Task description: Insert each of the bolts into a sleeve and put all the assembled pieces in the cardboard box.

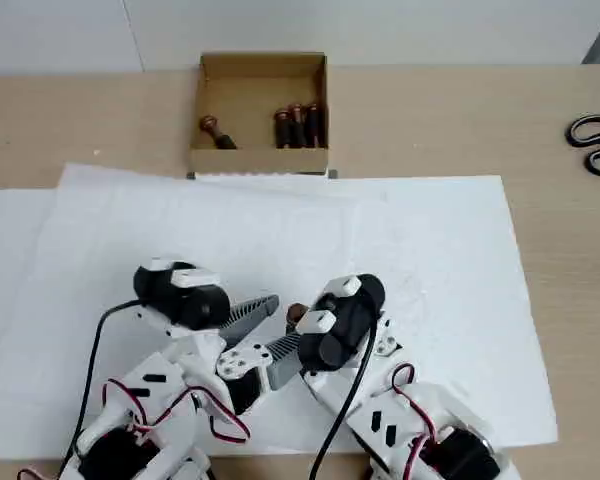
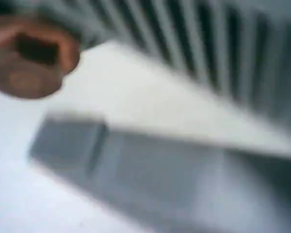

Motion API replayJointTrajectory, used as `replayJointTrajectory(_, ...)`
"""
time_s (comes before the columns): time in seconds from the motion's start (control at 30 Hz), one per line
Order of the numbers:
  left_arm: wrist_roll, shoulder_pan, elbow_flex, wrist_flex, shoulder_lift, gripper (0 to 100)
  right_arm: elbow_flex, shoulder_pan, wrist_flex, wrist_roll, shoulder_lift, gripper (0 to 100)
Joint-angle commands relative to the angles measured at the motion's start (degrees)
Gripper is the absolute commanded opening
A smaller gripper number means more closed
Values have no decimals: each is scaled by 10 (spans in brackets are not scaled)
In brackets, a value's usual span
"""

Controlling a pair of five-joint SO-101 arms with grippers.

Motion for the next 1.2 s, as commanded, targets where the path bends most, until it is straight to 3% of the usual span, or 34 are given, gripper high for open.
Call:
replayJointTrajectory(0.0, -16, -4, -36, -3, -4, 212, -37, 7, -4, -4, 0, 2)
replayJointTrajectory(0.2, -66, -91, -44, -44, -4, 7, -35, 7, -4, -4, 0, 2)
replayJointTrajectory(0.43, -72, -215, -42, -59, -4, 6, -27, 33, -4, -4, 0, 2)
replayJointTrajectory(0.57, -119, -310, -25, -63, -4, 6, -27, 72, -4, -5, 0, 2)
replayJointTrajectory(0.73, -178, -409, 27, -195, -4, 6, -40, 85, -22, -4, 1, 2)
replayJointTrajectory(0.83, -204, -411, 22, -236, -1, 6, -70, 138, -64, 12, 50, 2)
replayJointTrajectory(0.97, -198, -392, -40, -183, 66, 6, -178, 211, -110, -5, 217, 2)
replayJointTrajectory(1.17, -131, -389, -146, -210, 285, 6, -359, 218, -116, -67, 449, 2)
